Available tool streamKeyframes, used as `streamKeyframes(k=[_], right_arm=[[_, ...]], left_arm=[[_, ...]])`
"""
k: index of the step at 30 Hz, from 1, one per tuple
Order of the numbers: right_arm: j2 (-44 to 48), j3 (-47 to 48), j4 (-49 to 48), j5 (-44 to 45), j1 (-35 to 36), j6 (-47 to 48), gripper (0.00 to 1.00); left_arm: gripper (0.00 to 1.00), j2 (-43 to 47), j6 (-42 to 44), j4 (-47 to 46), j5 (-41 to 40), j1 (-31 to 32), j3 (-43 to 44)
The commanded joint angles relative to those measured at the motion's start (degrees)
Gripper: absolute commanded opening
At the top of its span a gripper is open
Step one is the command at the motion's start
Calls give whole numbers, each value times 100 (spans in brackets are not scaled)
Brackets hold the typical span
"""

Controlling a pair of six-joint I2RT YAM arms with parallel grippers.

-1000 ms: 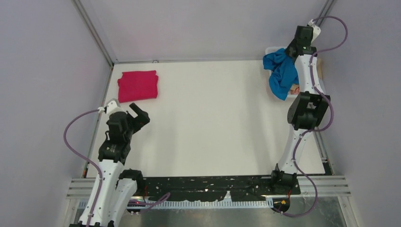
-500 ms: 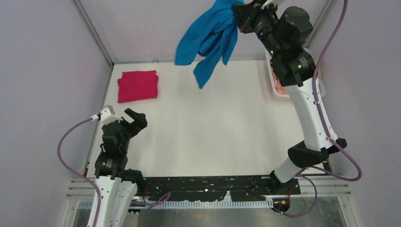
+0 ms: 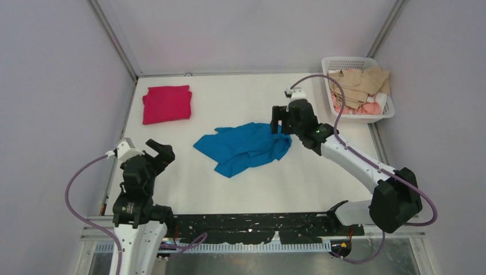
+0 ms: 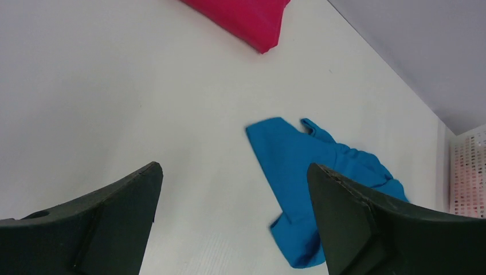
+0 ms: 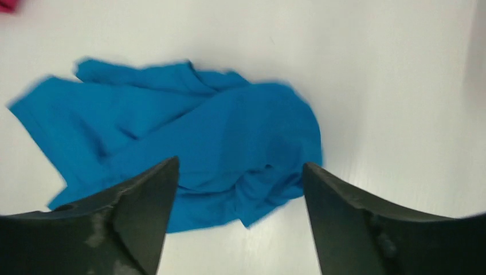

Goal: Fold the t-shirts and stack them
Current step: Move the tshirt to the center of the board

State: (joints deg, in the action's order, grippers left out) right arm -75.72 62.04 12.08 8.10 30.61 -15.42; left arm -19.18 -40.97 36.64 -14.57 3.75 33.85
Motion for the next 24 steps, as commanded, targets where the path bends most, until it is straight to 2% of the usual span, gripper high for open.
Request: streamKeyframes(k=[1,2,4,8,13,15,19,24], right_arm=[[447,-712,-12,1238,-191,-483,94],[548,-698,133,1524,-193,-469,98],[803,-750,367,1680,-196,-491,95],[1447,-1359,87,1623,-204,-529,95],[2053,-1982,44,1534,-205,-643,95],[2213,-2172,-12,1427,-200,-701,95],[2428,-2434,-167,1310,-209,-903,95],[2493,-2605,-196,1479,-200,-983,95]], left_arm=[[99,-46,-192,-66,159,23,-122],[99,-136,-185,-185,363,21,-155],[99,-482,-120,-506,834,23,-214],[99,-1435,17,-1010,1574,21,-192],[99,-2940,-42,-1842,1780,50,133],[99,-3765,-40,-1624,1626,166,646],[99,-5418,170,-890,713,577,1929],[99,-7274,478,-190,826,653,3238]])
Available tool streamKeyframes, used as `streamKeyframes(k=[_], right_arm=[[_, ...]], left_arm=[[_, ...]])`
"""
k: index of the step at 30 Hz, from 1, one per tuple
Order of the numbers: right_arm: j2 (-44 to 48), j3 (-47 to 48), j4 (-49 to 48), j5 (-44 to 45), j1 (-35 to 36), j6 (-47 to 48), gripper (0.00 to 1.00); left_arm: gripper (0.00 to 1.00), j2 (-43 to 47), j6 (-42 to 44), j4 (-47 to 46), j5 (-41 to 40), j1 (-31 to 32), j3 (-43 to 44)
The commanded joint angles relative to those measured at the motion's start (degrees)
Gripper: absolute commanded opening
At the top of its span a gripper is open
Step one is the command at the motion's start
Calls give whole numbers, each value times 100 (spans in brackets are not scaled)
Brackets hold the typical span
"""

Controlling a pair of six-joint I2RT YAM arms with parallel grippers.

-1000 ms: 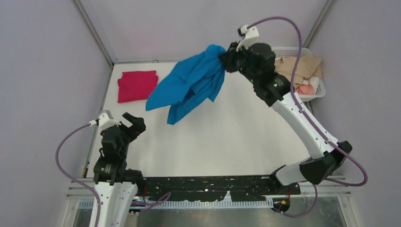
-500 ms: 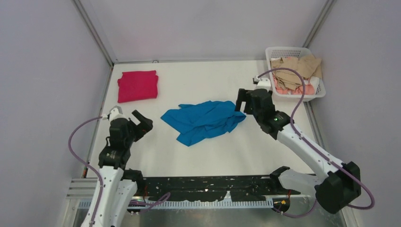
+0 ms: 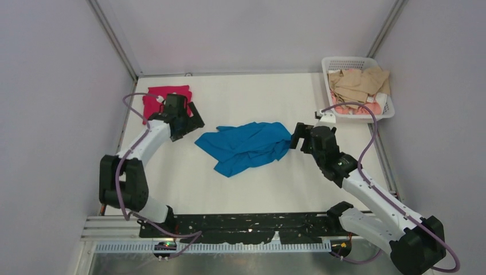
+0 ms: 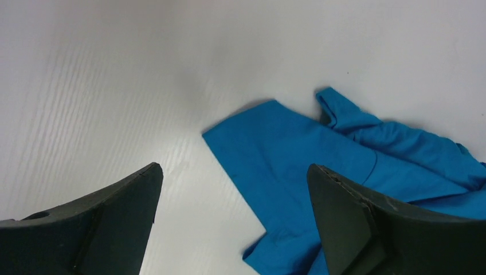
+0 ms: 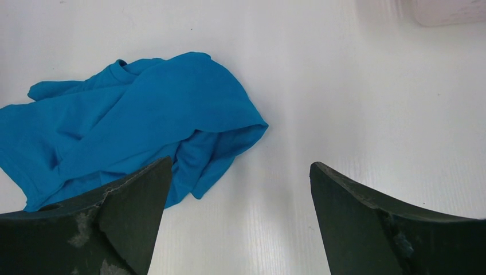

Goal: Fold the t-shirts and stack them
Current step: Move the tshirt to the center of the board, then flatten out the tshirt

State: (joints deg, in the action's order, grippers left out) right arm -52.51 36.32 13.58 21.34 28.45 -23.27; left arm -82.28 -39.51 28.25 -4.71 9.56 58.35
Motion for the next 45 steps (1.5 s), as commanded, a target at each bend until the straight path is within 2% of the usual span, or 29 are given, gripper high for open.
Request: streamKeyframes(k=[1,5,13,25,29,35,37,38,39,42,45], right_arm=[[160,-44,-352,170,14,-227,95],[170,-82,-376,136,12,-229,95],[253,-191,-453,169,12,-242,95],[557,-327,-492,212,9,-250,95],[630,-394,-565,199,6,-265,95],[651,-399,-530,285,9,-262,95],[610,-391,-473,339,8,-301,95],[542,-356,-366,418,4,-305,95],[493,-259,-269,491,8,-370,95],[84,-38,296,572,11,-590,95],[-421,-43,238,-37,70,-775,95]], left_arm=[[99,-1229,342,803,-135,94,1049],[99,-2037,267,1138,4,112,1681],[99,-2847,-122,1881,-207,334,2514],[79,-3470,-598,2791,-131,423,2886],[58,-3554,-713,2680,-11,432,2751],[34,-3487,-820,2470,14,485,2476],[16,-3366,-822,2451,-52,495,2388],[4,-3286,-814,2450,-101,492,2365],[0,-3198,-790,2444,-132,494,2319],[0,-2760,-633,2229,-99,522,2124],[0,-2217,-422,1828,-170,627,1861]])
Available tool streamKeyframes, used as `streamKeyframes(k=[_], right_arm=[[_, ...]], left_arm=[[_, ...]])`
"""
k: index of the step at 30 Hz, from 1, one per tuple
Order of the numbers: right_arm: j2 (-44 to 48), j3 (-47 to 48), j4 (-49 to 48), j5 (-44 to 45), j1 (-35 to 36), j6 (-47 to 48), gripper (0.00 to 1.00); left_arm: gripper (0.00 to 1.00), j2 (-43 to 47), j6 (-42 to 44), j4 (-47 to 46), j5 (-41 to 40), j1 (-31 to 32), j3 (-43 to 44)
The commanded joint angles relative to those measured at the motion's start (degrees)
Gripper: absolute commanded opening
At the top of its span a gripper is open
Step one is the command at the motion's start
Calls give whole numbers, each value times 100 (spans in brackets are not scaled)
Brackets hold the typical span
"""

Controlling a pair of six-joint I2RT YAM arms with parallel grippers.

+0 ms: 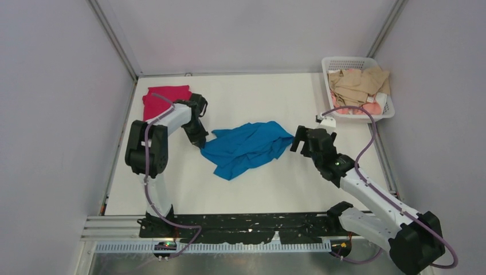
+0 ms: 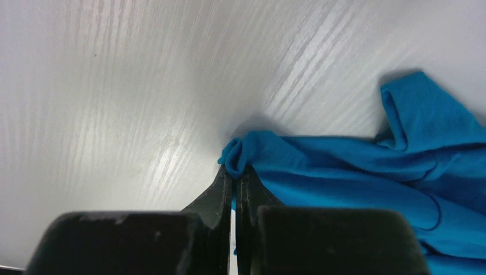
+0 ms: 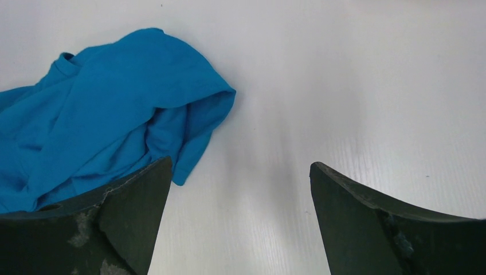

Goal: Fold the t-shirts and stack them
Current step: Flatten out the tshirt

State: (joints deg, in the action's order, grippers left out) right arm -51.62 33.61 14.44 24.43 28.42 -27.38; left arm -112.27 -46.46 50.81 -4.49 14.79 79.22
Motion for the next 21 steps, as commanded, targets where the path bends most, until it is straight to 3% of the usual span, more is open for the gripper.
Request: streamKeyframes(k=[1,4,12,21], right_arm=[[-636,205,89,-454,109,-486,95],[-1318,192,-117,-593,217,-841,99],[-2507,313,-933,-768,251,-1444,76],[-3083,501,-1396,-502,247,-1672,70]], left_arm=[[0,948,292,-487,-248,138,-298],[0,1258,344,-626,-280,184,-453],[0,1411,364,-835,-283,191,-735],[0,1462,357,-1104,-187,225,-962]])
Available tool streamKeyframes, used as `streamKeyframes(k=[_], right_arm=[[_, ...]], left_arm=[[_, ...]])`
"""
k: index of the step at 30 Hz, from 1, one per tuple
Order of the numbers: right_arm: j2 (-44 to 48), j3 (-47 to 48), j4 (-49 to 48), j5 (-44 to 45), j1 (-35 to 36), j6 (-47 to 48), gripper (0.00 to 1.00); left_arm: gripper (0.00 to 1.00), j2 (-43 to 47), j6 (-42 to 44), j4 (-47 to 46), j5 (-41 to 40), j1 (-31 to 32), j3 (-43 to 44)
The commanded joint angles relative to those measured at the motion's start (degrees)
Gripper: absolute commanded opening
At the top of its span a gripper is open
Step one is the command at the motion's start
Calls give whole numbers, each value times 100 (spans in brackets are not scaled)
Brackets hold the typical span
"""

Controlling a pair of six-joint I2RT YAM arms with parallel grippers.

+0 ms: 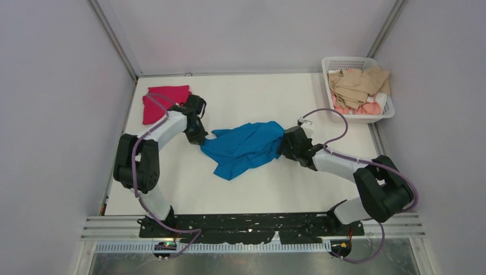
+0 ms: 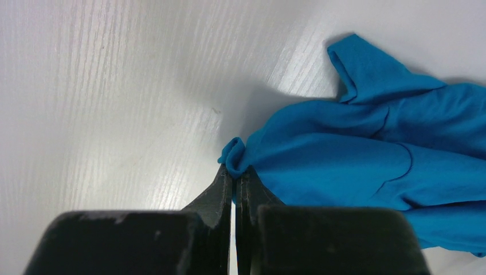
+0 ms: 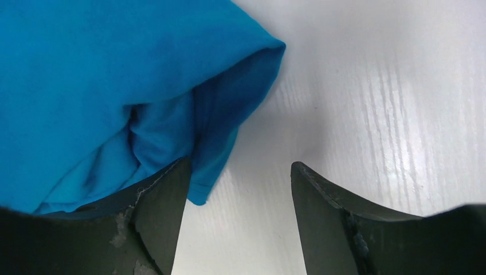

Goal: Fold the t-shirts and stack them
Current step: Flatten out the tshirt

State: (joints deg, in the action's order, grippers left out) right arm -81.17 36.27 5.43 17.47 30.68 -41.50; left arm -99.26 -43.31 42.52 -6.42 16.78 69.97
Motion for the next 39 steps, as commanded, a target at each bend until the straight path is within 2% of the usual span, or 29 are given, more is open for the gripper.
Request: streamKeyframes(k=[1,5,8,18,20,22,24,28,32,35,39], right_arm=[[-167,246,-502,190,28,-266,69],[-432,331,-508,178,31,-272,62],[-577,358,-510,159,21,-275,49],[-769,424,-749,169,27,-270,29],[-845,481,-840,105,26,-264,23],[-905,518,-931,61,26,-222,10],[-871,574,-942,142,25,-72,6],[-173,752,-513,885,26,743,5],[859,1125,255,1705,26,1563,5],[1763,1426,455,1797,31,2235,5],[2670,1966,487,1326,34,2983,5]], left_arm=[[0,163,42,-296,23,35,-52],[0,133,46,-290,26,45,-36],[0,153,43,-285,-10,45,-37],[0,183,16,-265,-78,54,-28],[0,199,30,-277,-79,52,-22],[0,239,71,-289,-97,49,-21],[0,339,109,-212,-194,48,32],[0,783,196,148,-708,46,363],[0,1682,332,161,-1082,45,652],[0,2366,483,195,-1105,50,987],[0,3366,749,-106,-962,45,1314]])
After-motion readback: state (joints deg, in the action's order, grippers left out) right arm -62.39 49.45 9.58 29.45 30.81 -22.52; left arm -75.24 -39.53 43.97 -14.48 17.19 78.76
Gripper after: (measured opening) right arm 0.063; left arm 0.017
